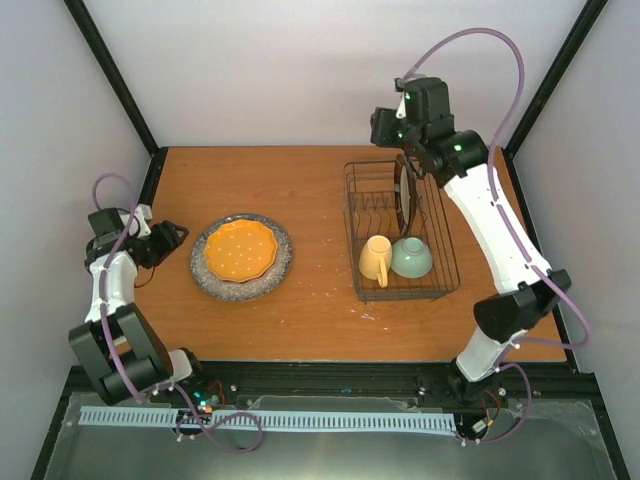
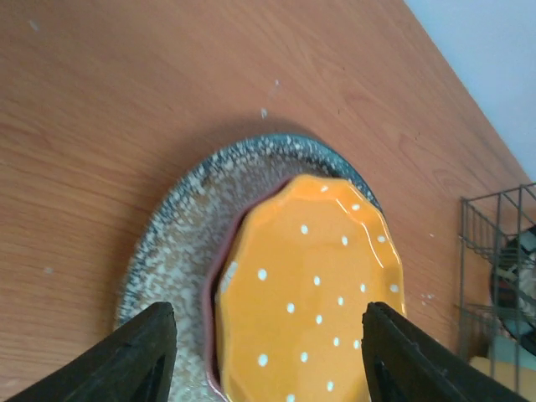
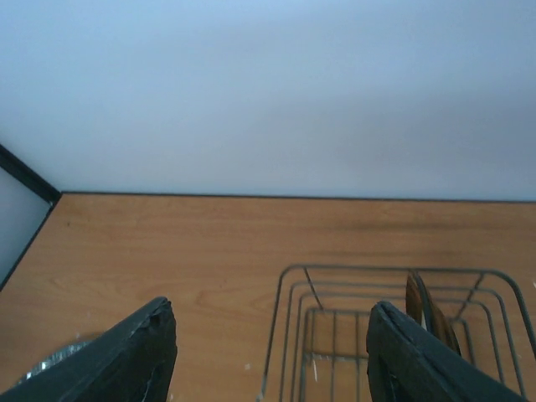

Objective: Load the mixed dishes into the dish rack

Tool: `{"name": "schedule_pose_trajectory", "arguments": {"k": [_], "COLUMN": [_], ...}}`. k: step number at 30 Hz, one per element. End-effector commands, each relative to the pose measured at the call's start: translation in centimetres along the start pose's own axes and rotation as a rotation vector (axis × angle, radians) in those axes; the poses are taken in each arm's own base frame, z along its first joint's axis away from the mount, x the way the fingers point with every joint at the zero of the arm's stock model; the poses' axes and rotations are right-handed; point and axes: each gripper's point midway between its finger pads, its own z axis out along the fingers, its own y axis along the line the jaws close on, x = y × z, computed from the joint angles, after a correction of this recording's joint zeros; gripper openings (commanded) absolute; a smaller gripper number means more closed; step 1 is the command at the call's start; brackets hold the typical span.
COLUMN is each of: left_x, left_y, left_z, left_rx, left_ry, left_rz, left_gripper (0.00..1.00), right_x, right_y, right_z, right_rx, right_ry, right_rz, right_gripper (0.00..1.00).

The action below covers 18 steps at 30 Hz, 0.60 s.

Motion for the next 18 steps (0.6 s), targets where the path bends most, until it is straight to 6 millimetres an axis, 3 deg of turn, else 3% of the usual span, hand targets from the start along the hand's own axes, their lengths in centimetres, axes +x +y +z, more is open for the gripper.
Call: {"name": "schedule_pose_trajectory", "arguments": {"k": [1,4,13,18], "left_x": [2.0,2.9,3.6,4.7], "left_y": [-0.8,-0.2,2.0,1.8], "left_z": [1.2,2.5,5.0,6.6], "left_rx": [0.118,0.146,0.081,0.085], "left_ry": [0.118,0.178,0.257,0.318], "left_rz": [-0.055,-0.089,-0.126,-0.108], "left_gripper": [0.61,0.62,0.62,0.53], "right_x": [2.0,2.4,3.5,3.3], "right_y": [-0.5,-0.9,-1.1,-1.2], "right_z": [-1.7,-3.4,-5.2,-5.8], "right_rx": [-0.007,-0.012,-0.034,-0.033], "right_ry": [0.024,0.003,0.001,-0.012], "right_rz": [-0.026,-0.022,-0.007,-0.002], "right_gripper": [0.62,0.63,0.63,0.63]}}
